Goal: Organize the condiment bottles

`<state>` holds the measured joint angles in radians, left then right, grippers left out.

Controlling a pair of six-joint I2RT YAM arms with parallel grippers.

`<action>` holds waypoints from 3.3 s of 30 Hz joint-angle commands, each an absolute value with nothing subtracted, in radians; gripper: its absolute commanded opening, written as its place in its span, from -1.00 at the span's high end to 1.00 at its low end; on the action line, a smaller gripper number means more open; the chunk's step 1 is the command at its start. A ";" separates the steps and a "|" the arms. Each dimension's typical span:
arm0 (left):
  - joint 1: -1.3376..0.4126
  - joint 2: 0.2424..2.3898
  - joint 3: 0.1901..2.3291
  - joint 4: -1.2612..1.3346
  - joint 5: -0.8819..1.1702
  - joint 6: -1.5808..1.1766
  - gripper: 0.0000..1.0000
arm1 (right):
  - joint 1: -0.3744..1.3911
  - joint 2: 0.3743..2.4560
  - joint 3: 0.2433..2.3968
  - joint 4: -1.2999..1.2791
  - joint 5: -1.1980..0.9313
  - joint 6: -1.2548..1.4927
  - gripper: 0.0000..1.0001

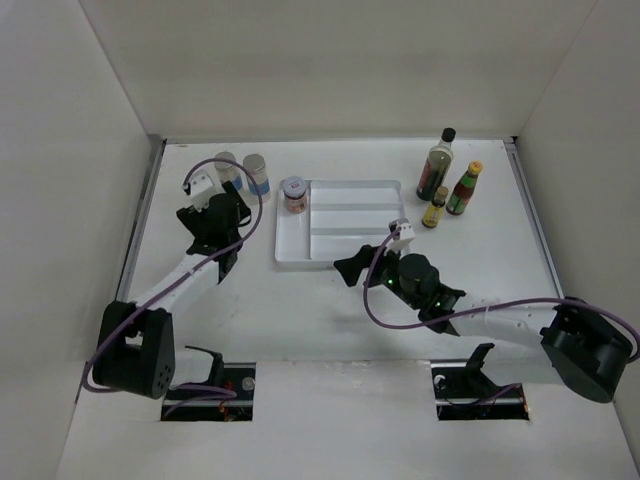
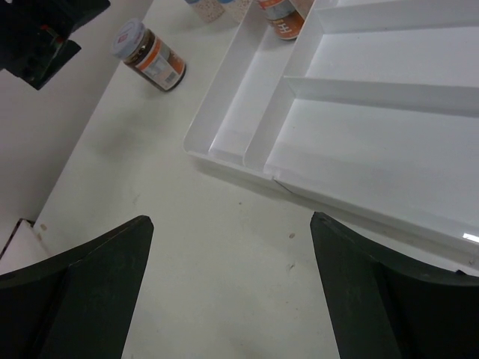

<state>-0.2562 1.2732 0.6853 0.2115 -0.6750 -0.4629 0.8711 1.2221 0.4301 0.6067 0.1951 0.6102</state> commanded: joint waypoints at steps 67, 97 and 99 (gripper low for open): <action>-0.602 2.011 1.568 0.265 -0.462 -0.362 0.22 | 0.694 0.972 0.282 0.657 0.307 0.729 0.21; -0.604 1.895 1.491 0.330 -0.442 -0.322 -0.69 | 0.694 0.971 0.282 0.660 0.305 0.726 -0.01; -0.585 1.838 1.470 0.318 -0.449 -0.321 -0.68 | 0.694 0.968 0.281 0.660 0.305 0.726 -0.02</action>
<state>-0.5983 2.0033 1.4834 0.2432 -0.4492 -0.3420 0.6933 0.9714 0.2657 0.6163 0.3145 0.7197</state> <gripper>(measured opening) 0.843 0.508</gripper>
